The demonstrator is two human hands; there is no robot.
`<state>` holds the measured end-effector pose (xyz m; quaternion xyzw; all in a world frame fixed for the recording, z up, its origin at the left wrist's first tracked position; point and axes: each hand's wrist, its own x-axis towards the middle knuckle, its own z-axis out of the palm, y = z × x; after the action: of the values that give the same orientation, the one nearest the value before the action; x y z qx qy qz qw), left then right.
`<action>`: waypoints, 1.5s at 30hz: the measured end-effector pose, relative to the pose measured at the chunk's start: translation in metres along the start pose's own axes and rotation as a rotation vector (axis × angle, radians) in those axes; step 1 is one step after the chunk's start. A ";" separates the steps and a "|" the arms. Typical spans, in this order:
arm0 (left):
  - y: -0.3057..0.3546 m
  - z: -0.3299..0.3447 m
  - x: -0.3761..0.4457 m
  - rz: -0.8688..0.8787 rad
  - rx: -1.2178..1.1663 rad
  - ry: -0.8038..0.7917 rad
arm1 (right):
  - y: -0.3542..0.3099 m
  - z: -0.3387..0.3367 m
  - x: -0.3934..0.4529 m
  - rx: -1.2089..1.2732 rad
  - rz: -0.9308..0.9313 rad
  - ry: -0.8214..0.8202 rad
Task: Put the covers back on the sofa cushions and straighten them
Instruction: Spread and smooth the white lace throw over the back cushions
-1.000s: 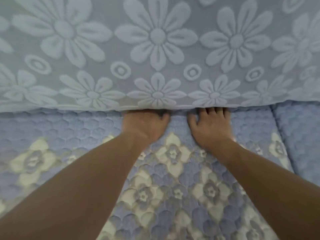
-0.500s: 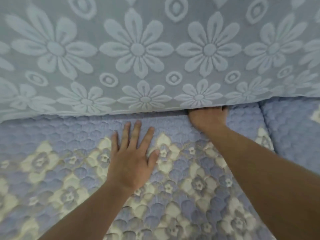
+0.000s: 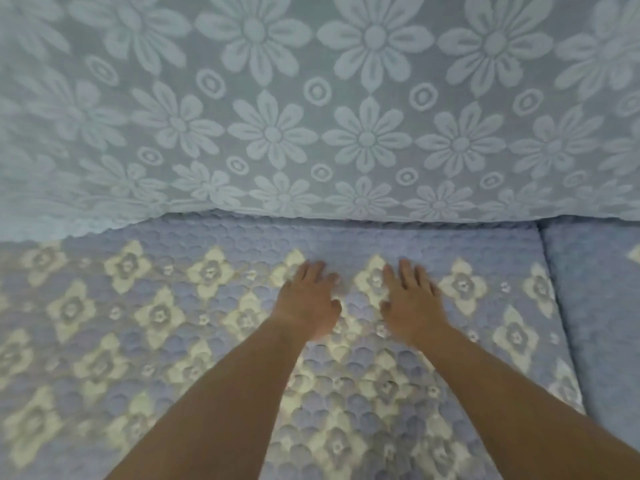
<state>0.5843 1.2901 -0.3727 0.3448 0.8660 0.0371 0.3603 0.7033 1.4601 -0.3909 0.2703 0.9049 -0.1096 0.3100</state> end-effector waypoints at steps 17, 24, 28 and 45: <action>-0.422 -0.045 -0.162 -0.396 -0.008 0.269 | -0.347 0.015 -0.026 0.095 -0.098 -0.281; -0.551 -0.097 -0.129 -0.277 0.081 0.411 | -0.503 -0.022 0.029 0.022 -0.366 0.093; -0.587 -0.109 -0.095 -0.323 0.102 0.372 | -0.540 -0.027 0.075 -0.034 -0.267 0.091; -0.615 -0.102 -0.093 -0.589 -0.102 0.665 | -0.606 0.009 0.042 -0.117 -0.546 0.240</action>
<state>0.2140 0.7837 -0.4338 0.0345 0.9931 0.0847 0.0739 0.3422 0.9714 -0.4054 0.0100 0.9790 -0.1039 0.1748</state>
